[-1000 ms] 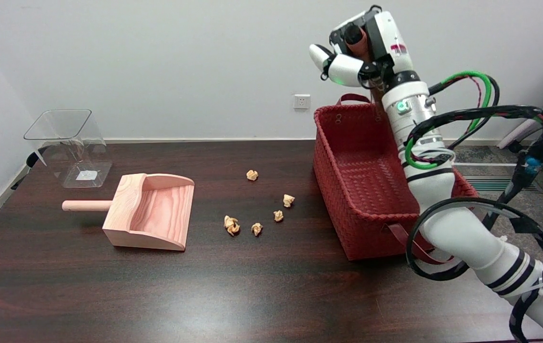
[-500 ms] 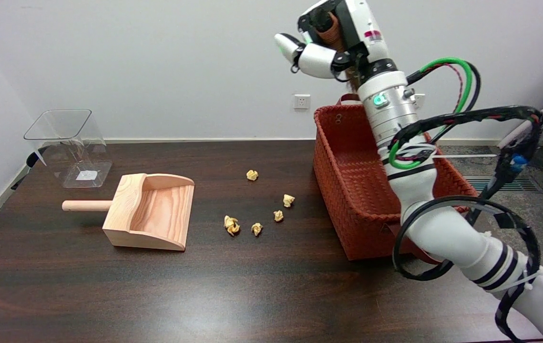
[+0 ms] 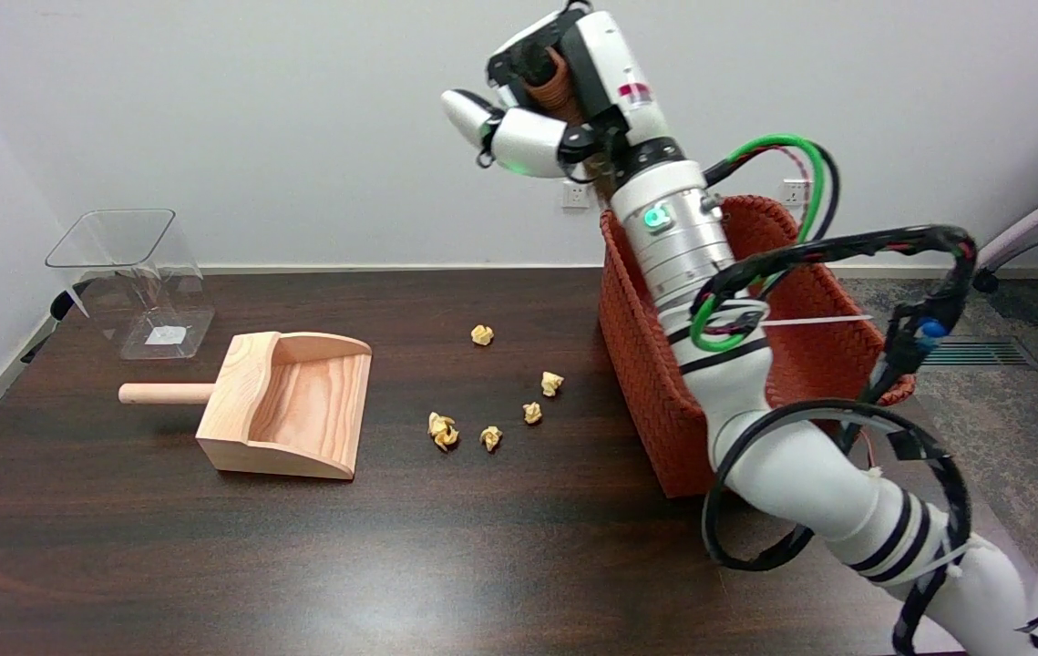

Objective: Pick up the broom by its handle.

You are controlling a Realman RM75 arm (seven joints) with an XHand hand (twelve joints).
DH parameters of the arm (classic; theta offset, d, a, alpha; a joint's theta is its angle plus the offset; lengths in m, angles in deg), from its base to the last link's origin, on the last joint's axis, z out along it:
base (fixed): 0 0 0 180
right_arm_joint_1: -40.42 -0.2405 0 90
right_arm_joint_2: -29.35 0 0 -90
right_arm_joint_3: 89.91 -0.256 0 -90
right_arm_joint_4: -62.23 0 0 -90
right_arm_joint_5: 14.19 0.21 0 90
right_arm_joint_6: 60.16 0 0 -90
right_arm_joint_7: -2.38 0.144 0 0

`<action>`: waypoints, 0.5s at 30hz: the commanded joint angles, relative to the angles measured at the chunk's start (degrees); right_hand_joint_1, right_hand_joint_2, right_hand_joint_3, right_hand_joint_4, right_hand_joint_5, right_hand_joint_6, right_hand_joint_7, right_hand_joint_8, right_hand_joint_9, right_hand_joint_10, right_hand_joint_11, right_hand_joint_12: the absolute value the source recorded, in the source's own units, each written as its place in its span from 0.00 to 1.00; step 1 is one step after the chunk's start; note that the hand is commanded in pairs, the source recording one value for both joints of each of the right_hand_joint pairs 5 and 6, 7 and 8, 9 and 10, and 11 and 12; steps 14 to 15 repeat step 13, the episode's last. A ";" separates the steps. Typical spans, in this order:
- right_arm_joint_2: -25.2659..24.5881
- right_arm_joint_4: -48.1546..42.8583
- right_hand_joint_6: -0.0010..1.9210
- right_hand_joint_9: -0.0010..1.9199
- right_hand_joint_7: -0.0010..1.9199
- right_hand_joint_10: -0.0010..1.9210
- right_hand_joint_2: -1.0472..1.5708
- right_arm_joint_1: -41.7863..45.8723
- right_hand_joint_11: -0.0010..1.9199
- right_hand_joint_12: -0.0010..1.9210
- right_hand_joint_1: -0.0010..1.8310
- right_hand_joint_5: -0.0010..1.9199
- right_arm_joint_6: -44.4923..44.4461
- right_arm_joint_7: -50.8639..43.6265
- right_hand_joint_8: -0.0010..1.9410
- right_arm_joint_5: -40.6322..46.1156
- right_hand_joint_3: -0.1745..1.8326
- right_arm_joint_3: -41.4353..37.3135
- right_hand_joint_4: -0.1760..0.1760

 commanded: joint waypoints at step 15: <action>-10.09 -10.97 1.00 1.00 1.00 1.00 0.95 -6.38 1.00 1.00 0.67 1.00 -0.21 -1.91 0.99 -0.28 0.30 9.92 0.50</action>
